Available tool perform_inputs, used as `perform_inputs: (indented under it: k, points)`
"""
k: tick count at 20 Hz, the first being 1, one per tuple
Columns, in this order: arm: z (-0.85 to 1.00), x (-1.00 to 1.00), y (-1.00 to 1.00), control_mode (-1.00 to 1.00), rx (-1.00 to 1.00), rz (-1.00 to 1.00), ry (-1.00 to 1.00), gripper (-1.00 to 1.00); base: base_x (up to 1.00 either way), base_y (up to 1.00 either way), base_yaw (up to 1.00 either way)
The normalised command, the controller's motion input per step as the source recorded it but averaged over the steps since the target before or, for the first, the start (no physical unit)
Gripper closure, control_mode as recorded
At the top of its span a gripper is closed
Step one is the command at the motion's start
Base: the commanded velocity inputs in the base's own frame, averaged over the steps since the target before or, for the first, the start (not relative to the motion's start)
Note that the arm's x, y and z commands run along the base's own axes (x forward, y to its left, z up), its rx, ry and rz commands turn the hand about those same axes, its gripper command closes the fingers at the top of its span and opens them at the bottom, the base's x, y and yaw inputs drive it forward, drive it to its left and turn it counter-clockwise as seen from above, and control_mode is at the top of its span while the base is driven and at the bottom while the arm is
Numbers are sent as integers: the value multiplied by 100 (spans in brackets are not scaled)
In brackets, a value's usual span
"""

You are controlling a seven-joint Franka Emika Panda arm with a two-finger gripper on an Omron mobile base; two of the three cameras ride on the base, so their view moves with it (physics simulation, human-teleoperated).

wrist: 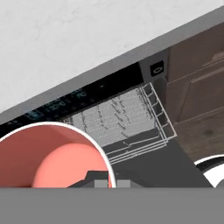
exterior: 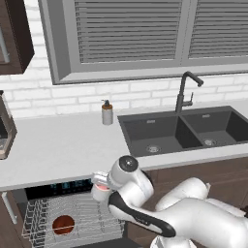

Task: Pick up the cup and bowl from the counter, place them in the dishwasher, and close the dishwasher door.

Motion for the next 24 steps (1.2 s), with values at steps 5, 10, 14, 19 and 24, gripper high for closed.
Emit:
perform_inputs:
  k: [5,10,14,19,24]
  points:
    - [-52,0,0,-100,-12,-3,-1,100,0,0,0]
    - [-63,1,0,-100,-13,-4,0,100,0,0,0]
    - [-55,18,0,-100,-12,-3,0,100,0,0,0]
    - [-41,40,0,-100,-11,-1,0,100,0,0,0]
    - [-29,35,0,-100,-11,0,0,100,0,0,0]
